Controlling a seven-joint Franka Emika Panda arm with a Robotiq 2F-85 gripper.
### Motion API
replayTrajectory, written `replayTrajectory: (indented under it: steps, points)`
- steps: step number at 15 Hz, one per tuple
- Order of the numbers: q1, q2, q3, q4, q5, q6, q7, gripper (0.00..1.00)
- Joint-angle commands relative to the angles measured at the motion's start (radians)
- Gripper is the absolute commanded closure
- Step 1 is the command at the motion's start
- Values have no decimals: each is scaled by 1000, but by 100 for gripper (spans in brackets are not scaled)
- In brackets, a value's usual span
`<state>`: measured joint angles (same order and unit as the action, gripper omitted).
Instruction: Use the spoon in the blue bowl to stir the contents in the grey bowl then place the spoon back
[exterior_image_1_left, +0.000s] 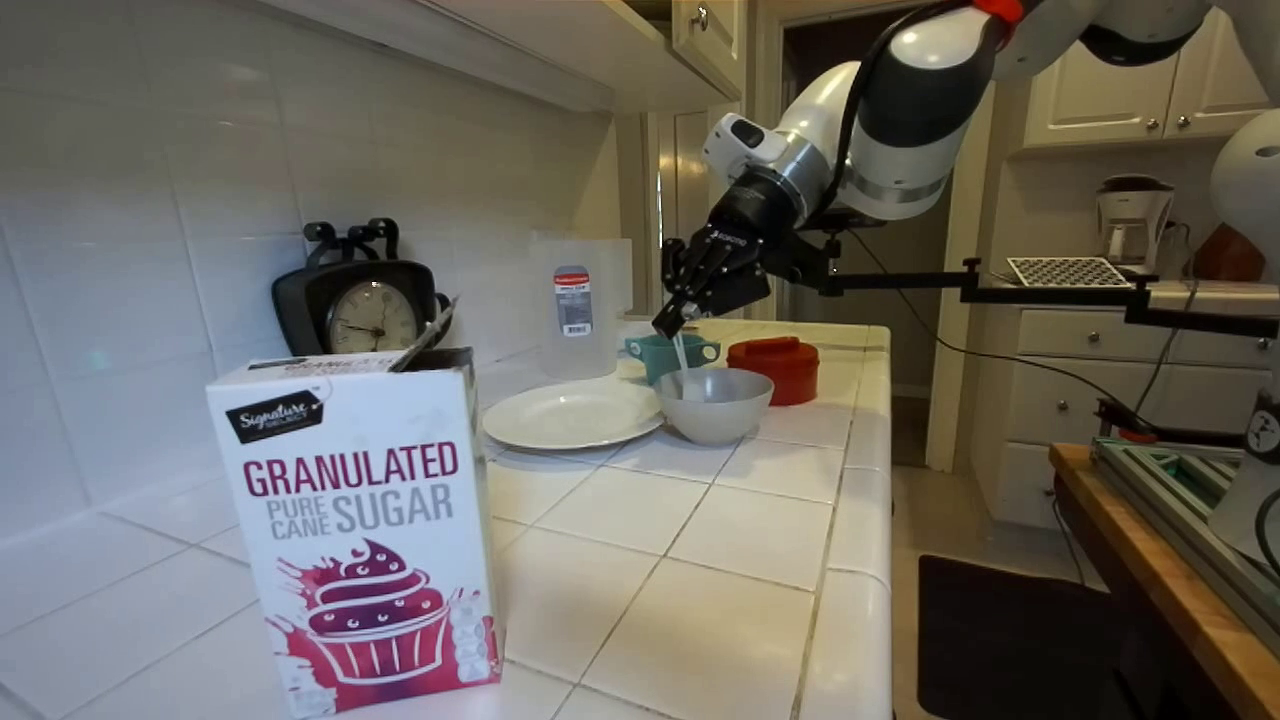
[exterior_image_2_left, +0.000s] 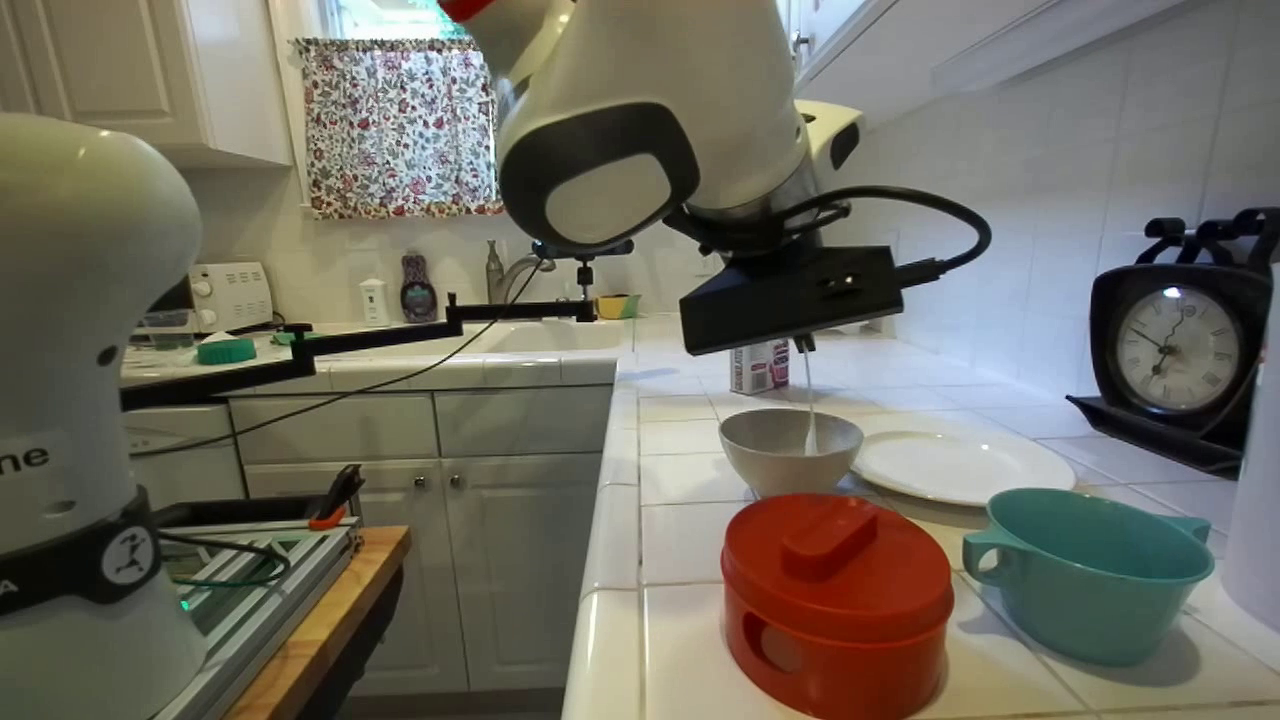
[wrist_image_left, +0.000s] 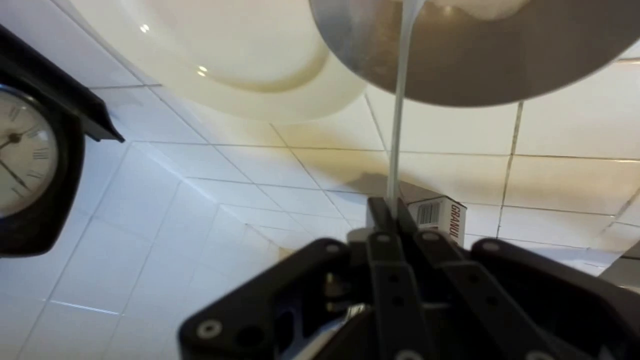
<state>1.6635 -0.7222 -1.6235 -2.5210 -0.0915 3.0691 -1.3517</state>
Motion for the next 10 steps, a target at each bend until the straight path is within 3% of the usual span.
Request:
replayTrajectory:
  steps: [1,5,10]
  points:
    - [89,3,-66,21,-54,96,17,99]
    - [126,-7,-71,9,-73,118,31,99]
    - [80,11,-27,-11,-69,58,54,99]
